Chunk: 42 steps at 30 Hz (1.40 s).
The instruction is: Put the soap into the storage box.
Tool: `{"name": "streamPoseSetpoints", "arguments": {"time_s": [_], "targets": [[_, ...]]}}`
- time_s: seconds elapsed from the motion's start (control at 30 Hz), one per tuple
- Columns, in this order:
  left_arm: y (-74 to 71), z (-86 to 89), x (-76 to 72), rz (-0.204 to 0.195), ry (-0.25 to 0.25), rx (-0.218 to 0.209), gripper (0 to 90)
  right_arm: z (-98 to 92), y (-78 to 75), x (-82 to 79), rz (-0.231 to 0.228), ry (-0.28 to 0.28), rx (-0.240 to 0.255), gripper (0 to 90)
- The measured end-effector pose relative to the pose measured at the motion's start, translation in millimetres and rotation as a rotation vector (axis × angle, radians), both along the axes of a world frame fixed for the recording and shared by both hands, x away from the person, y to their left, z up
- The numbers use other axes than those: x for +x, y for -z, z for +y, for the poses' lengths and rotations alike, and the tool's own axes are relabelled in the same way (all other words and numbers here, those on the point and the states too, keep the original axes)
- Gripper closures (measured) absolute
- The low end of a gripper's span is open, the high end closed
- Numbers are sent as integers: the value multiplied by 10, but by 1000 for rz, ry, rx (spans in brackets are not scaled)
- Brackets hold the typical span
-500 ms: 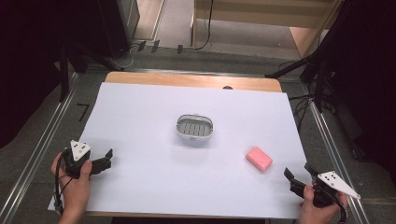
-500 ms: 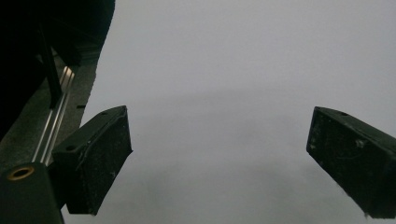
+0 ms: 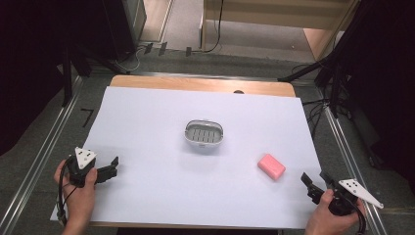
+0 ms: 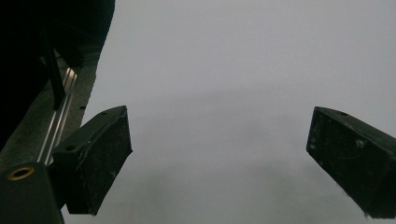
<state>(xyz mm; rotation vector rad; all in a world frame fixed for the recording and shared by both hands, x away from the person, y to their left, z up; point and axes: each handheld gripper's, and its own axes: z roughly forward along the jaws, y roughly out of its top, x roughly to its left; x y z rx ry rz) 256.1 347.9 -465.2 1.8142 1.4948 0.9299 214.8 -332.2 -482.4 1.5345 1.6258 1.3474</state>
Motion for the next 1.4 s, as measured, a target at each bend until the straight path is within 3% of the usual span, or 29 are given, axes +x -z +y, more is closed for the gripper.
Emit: {"name": "streamPoseSetpoints", "arguments": {"time_s": [0.03,0.17,0.23,0.3,0.53,0.77,0.9,1.13,1.4], "targets": [[0,-3,1,1,1,7,71,0,0,0,0,0,0,196],[3,-12,1,4,2,10,71,58,-92,56,26,-44,-77,188],[3,-12,1,4,2,9,71,119,-125,139,84,-115,-127,191],[2,-12,-1,1,2,9,71,135,-130,156,100,-138,-138,192],[-2,10,3,4,7,-10,71,279,-175,345,258,-287,-266,191],[-1,8,4,4,6,-8,71,365,-265,489,340,-373,-303,216],[-1,3,3,3,5,-3,71,461,-301,585,394,-416,-358,216],[-1,9,4,3,6,-10,71,573,-341,700,435,-465,-413,222],[-2,13,3,1,1,-15,71,654,-414,744,457,-497,-428,228]]}}
